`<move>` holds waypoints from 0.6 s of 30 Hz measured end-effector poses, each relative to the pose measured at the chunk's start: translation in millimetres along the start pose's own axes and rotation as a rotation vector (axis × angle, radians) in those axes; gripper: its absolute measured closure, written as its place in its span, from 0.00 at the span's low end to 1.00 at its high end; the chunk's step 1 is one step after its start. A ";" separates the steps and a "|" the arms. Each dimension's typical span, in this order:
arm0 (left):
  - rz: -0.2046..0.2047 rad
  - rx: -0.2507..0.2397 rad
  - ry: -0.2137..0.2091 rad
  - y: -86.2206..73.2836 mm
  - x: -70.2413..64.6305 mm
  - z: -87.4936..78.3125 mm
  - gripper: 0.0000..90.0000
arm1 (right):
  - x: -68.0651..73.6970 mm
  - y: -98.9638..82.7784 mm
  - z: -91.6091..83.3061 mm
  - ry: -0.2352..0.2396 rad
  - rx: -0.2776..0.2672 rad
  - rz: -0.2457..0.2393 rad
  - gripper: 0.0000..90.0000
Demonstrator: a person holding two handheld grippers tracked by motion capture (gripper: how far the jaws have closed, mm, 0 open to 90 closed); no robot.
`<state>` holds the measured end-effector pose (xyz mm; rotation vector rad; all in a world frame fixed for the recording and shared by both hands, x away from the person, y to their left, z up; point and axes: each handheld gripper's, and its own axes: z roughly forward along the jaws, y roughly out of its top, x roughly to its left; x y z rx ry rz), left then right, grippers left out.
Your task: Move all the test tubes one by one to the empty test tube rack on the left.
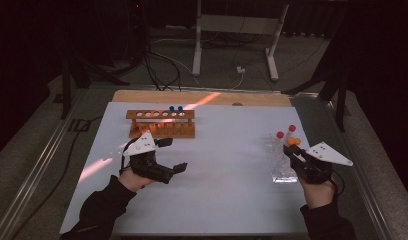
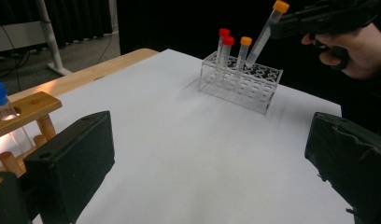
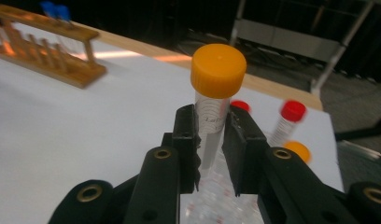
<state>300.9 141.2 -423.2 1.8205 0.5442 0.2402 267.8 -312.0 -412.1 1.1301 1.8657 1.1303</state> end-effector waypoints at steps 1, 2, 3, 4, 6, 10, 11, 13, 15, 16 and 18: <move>-0.002 0.002 -0.002 0.0 -0.3 0.4 0.03 | 3.2 1.5 -0.1 0.016 -0.003 -0.007 0.83; -0.001 0.003 -0.003 0.0 -1.0 1.0 0.03 | 6.7 2.6 0.0 0.030 -0.005 -0.012 0.83; -0.001 0.005 -0.009 0.1 -1.6 1.5 0.03 | 10.3 3.5 0.6 0.046 -0.006 -0.017 0.83; -0.004 0.008 -0.013 0.3 -2.3 1.9 0.03 | 14.1 4.1 1.5 0.065 -0.004 -0.022 0.83; -0.004 0.008 -0.021 0.9 -4.0 2.8 0.03 | 22.1 4.4 4.5 0.107 0.001 -0.026 0.83; 0.002 0.013 -0.036 1.8 -7.9 4.8 0.03 | 39.7 2.0 13.8 0.186 0.019 -0.033 0.83; 0.003 0.016 -0.042 2.0 -9.0 5.6 0.03 | 44.0 1.2 16.2 0.205 0.024 -0.035 0.83; 0.005 0.022 -0.050 2.2 -11.6 7.4 0.03 | 53.1 -0.2 21.3 0.249 0.035 -0.036 0.83; 0.010 0.027 -0.064 2.5 -14.1 9.3 0.03 | 62.3 -1.4 25.5 0.285 0.047 -0.044 0.83; 0.010 0.030 -0.068 2.7 -15.4 10.5 0.03 | 67.2 -1.9 27.4 0.307 0.052 -0.046 0.83; 0.016 0.031 -0.080 3.0 -17.9 12.7 0.05 | 77.5 -2.5 30.7 0.337 0.062 -0.065 0.83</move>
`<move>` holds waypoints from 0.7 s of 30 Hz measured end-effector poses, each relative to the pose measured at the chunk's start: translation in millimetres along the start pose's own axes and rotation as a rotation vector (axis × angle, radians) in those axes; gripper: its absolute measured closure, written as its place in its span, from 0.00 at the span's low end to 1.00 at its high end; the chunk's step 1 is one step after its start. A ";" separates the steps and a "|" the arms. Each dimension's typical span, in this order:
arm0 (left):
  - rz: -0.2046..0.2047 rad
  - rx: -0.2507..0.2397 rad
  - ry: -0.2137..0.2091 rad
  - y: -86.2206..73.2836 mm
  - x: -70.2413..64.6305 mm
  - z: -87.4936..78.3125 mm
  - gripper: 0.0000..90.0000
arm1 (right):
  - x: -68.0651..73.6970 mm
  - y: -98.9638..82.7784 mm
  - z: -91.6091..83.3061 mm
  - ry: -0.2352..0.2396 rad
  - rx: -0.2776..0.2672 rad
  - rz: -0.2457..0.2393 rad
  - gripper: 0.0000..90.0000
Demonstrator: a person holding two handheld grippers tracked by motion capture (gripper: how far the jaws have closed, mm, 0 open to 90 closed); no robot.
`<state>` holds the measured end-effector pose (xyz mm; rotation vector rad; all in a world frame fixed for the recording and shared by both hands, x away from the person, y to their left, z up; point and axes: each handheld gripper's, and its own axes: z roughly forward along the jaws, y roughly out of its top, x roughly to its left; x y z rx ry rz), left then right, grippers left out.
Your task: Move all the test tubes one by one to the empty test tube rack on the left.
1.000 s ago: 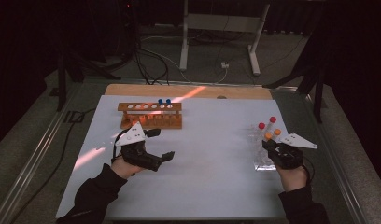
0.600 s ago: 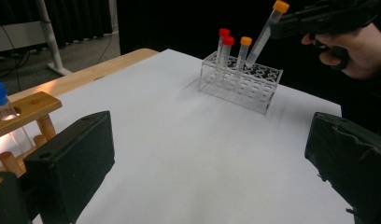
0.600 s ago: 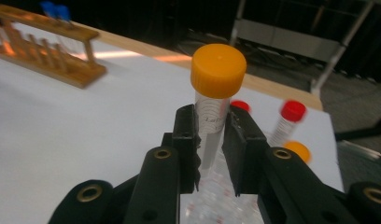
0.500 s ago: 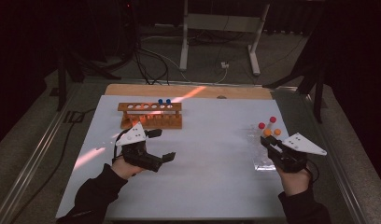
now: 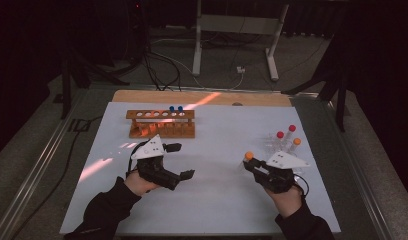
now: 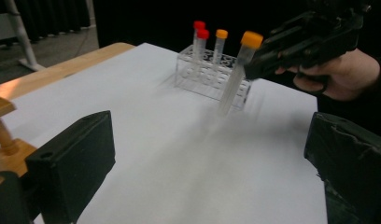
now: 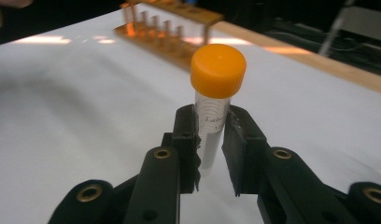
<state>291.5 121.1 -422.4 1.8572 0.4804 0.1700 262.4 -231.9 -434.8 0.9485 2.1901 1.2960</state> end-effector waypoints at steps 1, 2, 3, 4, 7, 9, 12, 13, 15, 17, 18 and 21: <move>-0.004 0.001 -0.011 0.3 -1.0 1.3 0.05 | 4.1 0.3 2.7 0.019 0.003 -0.003 0.83; -0.007 -0.001 -0.021 0.4 -2.1 2.7 0.06 | 8.5 0.7 5.6 0.036 0.009 -0.008 0.83; -0.007 -0.002 -0.025 0.5 -3.4 4.3 0.07 | 12.8 1.2 8.3 0.049 0.014 -0.020 0.83; -0.006 -0.003 -0.035 0.8 -4.5 5.8 0.08 | 16.9 1.7 10.8 0.062 0.018 -0.025 0.83; -0.004 -0.002 -0.063 2.0 -9.1 11.0 0.13 | 26.8 3.2 16.9 0.095 0.026 -0.040 0.83; 0.001 0.003 -0.076 2.8 -13.1 15.4 0.17 | 31.5 4.1 20.1 0.112 0.030 -0.049 0.83; 0.008 0.014 -0.094 3.7 -18.2 23.0 0.22 | 37.4 5.0 24.2 0.131 0.038 -0.057 0.83; 0.012 0.018 -0.101 4.1 -19.7 25.5 0.25 | 39.2 5.2 25.4 0.139 0.041 -0.060 0.83; 0.023 0.029 -0.112 5.3 -22.6 30.7 0.29 | 42.9 5.6 27.6 0.152 0.045 -0.068 0.83; 0.033 0.033 -0.120 7.0 -24.7 35.4 0.36 | 46.3 6.2 29.4 0.164 0.048 -0.075 0.83; 0.038 0.040 -0.118 7.8 -25.8 38.2 0.38 | 47.8 6.6 30.1 0.168 0.048 -0.078 0.83; 0.055 0.062 -0.099 9.0 -28.3 46.7 0.42 | 51.1 7.6 32.3 0.181 0.050 -0.082 0.83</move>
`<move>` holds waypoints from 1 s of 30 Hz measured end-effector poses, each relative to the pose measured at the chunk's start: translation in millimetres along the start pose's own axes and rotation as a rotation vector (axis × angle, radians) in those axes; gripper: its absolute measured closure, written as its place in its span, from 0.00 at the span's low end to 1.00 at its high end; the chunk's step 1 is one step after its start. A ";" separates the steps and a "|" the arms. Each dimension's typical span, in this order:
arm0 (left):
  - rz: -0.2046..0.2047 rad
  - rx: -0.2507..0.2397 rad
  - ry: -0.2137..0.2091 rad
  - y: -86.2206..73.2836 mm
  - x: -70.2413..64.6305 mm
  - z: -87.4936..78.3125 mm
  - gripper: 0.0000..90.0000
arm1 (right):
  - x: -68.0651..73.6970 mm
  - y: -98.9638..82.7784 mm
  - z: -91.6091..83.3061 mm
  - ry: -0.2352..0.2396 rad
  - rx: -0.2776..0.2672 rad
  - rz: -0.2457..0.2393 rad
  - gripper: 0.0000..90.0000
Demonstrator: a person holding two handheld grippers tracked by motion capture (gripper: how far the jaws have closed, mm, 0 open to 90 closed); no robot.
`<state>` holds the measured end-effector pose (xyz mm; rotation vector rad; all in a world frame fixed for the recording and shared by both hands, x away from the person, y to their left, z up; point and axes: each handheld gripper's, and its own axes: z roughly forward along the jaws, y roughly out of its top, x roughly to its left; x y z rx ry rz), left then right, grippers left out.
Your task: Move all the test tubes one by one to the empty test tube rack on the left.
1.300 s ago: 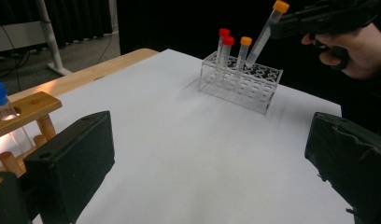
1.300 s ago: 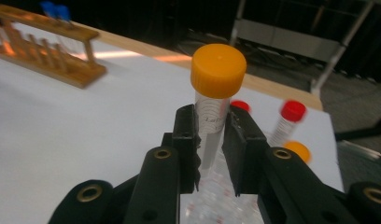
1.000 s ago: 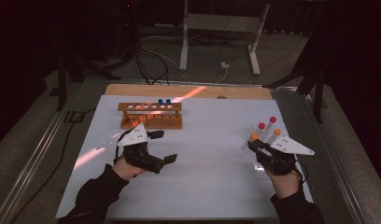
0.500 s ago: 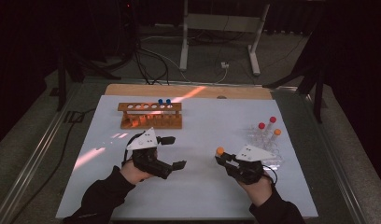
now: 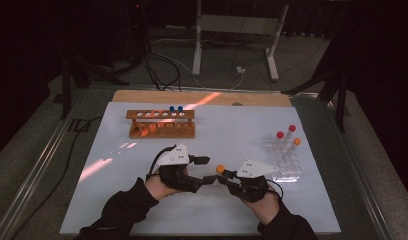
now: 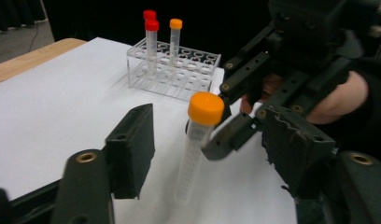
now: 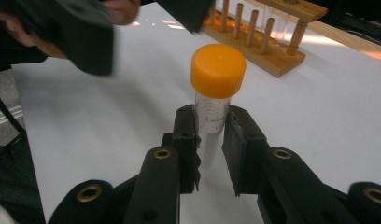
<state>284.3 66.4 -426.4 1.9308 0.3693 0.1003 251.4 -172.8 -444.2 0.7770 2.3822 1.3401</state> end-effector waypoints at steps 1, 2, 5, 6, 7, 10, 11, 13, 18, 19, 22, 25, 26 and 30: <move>0.005 0.008 0.010 0.1 -0.4 2.9 0.43 | 0.6 0.3 0.8 0.002 0.001 -0.001 0.83; 0.004 0.014 0.008 0.0 -0.5 5.8 0.46 | 1.2 0.4 1.4 0.004 0.004 -0.003 0.83; 0.009 0.034 0.006 -0.5 -0.4 11.7 0.54 | 2.6 0.9 2.2 0.010 0.005 -0.005 0.83; 0.014 0.034 0.003 -0.6 -0.2 12.9 0.55 | 2.8 1.1 2.3 0.012 0.006 -0.005 0.83; 0.014 0.035 -0.006 -0.4 0.2 13.6 0.58 | 3.0 1.2 2.3 0.011 0.005 -0.005 0.83; 0.019 0.032 -0.001 0.7 -0.1 15.6 0.67 | 3.3 1.3 3.1 0.016 0.008 -0.006 0.83; 0.023 0.032 0.002 1.1 -0.3 15.9 0.69 | 3.7 1.2 3.4 0.018 0.011 -0.007 0.83; 0.034 0.033 -0.005 2.0 -0.4 16.2 0.74 | 4.0 1.0 3.7 0.018 0.012 -0.006 0.83; 0.052 0.029 0.000 4.2 -0.7 15.2 0.79 | 3.3 1.0 2.9 0.017 0.001 0.004 0.83; 0.051 0.026 0.001 4.7 -0.1 14.6 0.79 | 2.6 1.2 2.7 0.022 -0.003 0.010 0.82; 0.054 0.020 0.020 7.9 3.3 9.9 0.79 | 1.2 0.5 1.4 0.019 -0.024 0.024 0.72; 0.049 0.009 0.041 12.5 9.3 1.7 0.80 | -0.1 -0.4 -0.2 0.006 -0.039 0.027 0.60; 0.046 0.002 0.048 14.0 11.9 -1.5 0.79 | -0.7 -0.3 -0.9 0.006 -0.047 0.037 0.56; 0.034 -0.014 0.088 20.5 22.2 -14.7 0.80 | -3.4 0.1 -4.1 -0.001 -0.075 0.047 0.39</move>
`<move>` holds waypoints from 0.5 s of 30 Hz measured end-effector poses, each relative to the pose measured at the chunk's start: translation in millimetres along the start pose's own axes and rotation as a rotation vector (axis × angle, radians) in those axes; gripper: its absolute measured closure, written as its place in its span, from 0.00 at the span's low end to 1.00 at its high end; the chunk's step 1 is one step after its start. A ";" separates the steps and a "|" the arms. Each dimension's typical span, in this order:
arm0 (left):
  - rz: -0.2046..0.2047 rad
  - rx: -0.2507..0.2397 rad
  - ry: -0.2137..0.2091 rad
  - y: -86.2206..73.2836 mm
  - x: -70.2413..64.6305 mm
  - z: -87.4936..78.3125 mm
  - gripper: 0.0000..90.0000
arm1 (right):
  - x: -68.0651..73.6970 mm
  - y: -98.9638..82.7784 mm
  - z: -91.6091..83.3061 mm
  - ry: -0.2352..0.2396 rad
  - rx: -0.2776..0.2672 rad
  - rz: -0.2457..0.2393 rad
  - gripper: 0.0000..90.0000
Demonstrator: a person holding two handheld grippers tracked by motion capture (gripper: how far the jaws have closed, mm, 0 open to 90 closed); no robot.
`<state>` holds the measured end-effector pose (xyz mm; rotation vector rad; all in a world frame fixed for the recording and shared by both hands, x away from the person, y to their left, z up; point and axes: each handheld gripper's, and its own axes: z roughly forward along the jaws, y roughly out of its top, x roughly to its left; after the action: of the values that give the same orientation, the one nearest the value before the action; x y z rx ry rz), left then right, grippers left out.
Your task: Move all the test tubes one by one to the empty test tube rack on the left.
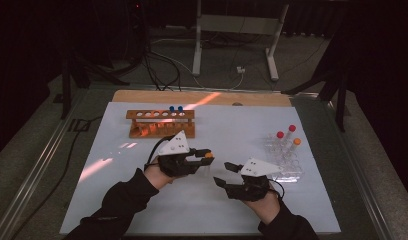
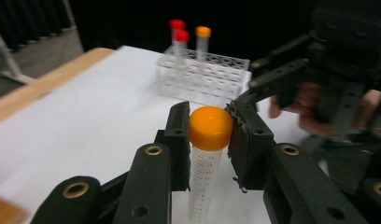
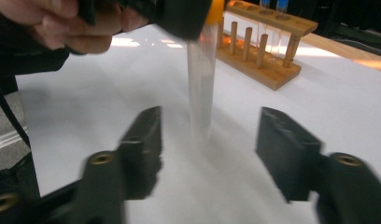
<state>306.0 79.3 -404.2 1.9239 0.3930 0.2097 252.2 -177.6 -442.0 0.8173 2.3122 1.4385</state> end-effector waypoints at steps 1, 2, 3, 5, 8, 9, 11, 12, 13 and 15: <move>0.004 -0.004 0.016 1.9 3.1 -3.2 0.79 | -0.5 0.1 -0.9 -0.002 -0.003 0.007 0.36; 0.001 -0.012 0.027 3.7 6.4 -6.3 0.80 | -1.7 0.0 -1.5 -0.003 -0.007 0.008 0.32; -0.001 -0.014 0.039 5.6 10.2 -9.4 0.79 | -2.0 -0.1 -2.2 -0.004 -0.007 0.017 0.28; -0.001 -0.016 0.069 9.3 18.4 -15.2 0.79 | -3.2 -0.7 -3.9 -0.014 -0.022 0.022 0.22; -0.006 -0.018 0.109 13.7 30.9 -24.3 0.80 | -4.5 -0.7 -6.5 -0.030 -0.037 0.033 0.15; -0.009 -0.021 0.124 14.7 34.6 -27.2 0.80 | -5.2 -0.9 -7.4 -0.028 -0.046 0.036 0.12; -0.015 -0.024 0.146 16.4 42.1 -32.8 0.80 | -6.2 -0.8 -8.8 -0.025 -0.051 0.042 0.05; -0.019 -0.026 0.159 16.9 45.4 -35.3 0.79 | -6.7 -1.0 -9.5 -0.024 -0.051 0.037 0.04; -0.027 -0.031 0.168 17.3 48.7 -37.8 0.79 | -6.6 -1.2 -9.8 -0.033 -0.049 0.032 0.03; -0.031 -0.034 0.194 18.5 54.6 -42.5 0.79 | -7.1 -1.8 -11.4 -0.037 -0.062 0.029 0.01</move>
<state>346.1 130.0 -373.2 1.8683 0.5439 0.3817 251.3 -190.7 -438.7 0.8563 2.2258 1.4869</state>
